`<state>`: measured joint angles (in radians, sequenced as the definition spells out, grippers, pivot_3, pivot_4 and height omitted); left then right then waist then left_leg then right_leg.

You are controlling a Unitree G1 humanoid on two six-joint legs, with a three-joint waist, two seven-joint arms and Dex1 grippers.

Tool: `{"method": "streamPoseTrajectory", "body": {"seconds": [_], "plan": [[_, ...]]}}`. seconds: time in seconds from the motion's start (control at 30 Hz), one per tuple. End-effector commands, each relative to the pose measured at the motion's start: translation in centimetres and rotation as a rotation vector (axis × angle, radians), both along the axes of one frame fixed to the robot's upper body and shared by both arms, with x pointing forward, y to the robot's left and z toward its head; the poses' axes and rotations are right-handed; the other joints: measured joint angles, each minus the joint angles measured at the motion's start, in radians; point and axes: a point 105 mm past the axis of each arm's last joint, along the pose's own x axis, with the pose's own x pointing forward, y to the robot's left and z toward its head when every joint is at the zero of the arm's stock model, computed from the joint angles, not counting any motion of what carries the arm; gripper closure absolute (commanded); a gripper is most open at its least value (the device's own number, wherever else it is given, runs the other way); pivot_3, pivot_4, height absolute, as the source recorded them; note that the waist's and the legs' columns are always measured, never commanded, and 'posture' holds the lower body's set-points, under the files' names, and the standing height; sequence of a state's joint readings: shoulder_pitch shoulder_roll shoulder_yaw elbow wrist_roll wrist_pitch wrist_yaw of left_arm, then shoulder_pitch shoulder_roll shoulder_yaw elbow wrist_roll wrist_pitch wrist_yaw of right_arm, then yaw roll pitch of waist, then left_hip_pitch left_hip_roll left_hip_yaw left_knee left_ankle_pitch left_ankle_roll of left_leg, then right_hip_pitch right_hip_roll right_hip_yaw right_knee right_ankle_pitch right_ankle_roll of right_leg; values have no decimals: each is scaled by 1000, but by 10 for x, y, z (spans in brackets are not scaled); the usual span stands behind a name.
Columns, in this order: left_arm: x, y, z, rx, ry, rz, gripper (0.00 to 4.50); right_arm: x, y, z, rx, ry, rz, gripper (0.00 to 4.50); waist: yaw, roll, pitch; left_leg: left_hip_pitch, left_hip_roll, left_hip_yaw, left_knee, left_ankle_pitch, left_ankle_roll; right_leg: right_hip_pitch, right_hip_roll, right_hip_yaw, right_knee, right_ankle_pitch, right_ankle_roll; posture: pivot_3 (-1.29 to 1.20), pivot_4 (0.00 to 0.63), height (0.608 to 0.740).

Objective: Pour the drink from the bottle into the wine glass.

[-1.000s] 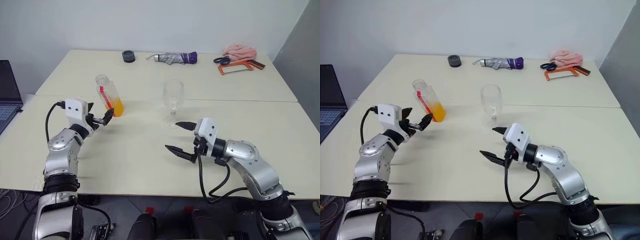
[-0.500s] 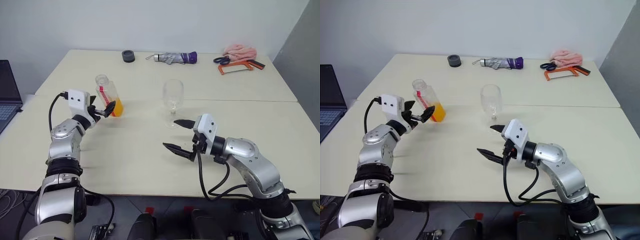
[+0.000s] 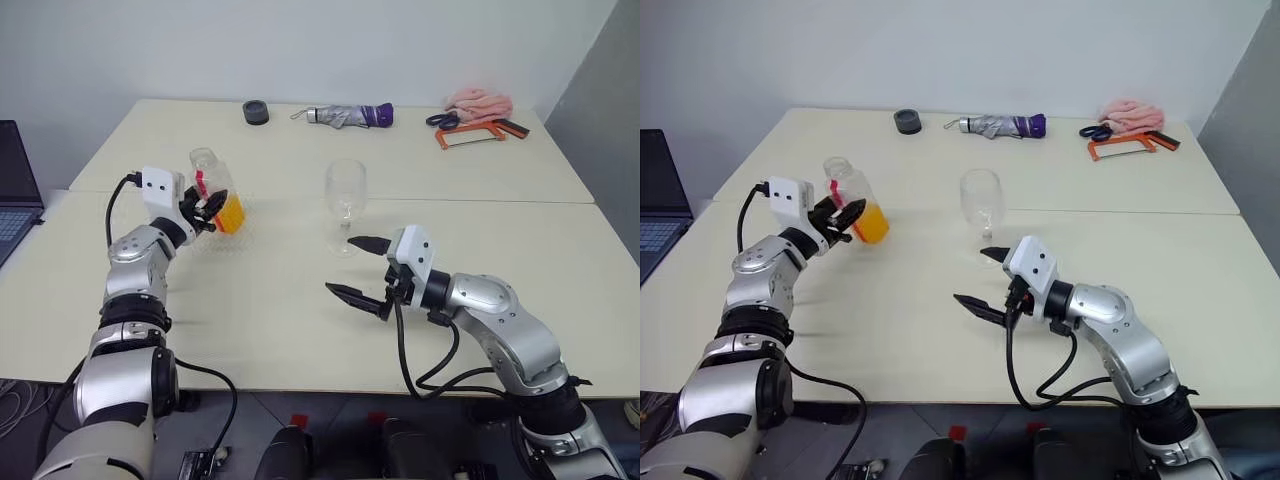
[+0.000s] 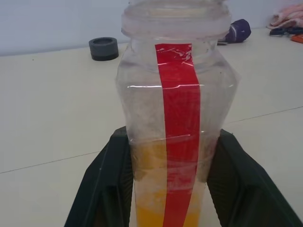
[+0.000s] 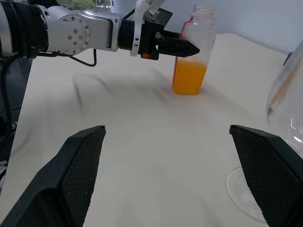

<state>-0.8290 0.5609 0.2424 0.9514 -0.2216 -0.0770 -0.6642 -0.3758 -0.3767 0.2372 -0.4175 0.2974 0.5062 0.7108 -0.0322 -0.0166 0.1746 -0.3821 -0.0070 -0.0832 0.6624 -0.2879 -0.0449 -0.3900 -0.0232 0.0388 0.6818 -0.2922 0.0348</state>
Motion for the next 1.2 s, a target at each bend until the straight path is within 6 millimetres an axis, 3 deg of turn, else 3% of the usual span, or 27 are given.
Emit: {"method": "streamPoseTrajectory", "body": {"seconds": [0.03,0.2,0.33,0.6,0.73,0.87,1.2], "plan": [[1,0,16,7,-51,-17,2832,-4,1,20,46,-82,12,0,0,0,0,0,0,0,0,0,0,0,0,0,0,0,0,0,150,740],[-1,-5,20,11,-74,-39,2833,-4,0,21,44,-90,5,0,0,0,0,0,0,0,0,0,0,0,0,0,0,0,0,0,150,740],[-6,-46,47,182,-202,-164,2838,-3,-8,30,78,-95,-27,0,2,-1,1,-1,1,-1,0,0,0,0,0,0,0,0,0,0,150,740],[-11,-103,79,472,-379,-262,2838,4,-20,39,140,-83,-125,0,3,-2,1,-3,0,-2,1,0,0,-1,-2,-1,0,0,0,0,150,740],[-9,-121,89,601,-466,-281,2838,10,-23,41,154,-89,-182,0,2,-2,1,-2,0,-1,1,0,0,-1,-1,0,0,0,0,0,150,740],[-5,-132,102,674,-554,-274,2838,18,-26,42,170,-95,-252,0,2,-3,1,-3,-1,0,1,0,0,-1,0,0,0,0,0,0,150,740],[-1,-139,118,859,-715,-247,2839,28,-32,49,232,-120,-384,0,0,-3,1,-5,-1,1,0,0,0,-6,0,1,1,0,0,0,150,740]]}}
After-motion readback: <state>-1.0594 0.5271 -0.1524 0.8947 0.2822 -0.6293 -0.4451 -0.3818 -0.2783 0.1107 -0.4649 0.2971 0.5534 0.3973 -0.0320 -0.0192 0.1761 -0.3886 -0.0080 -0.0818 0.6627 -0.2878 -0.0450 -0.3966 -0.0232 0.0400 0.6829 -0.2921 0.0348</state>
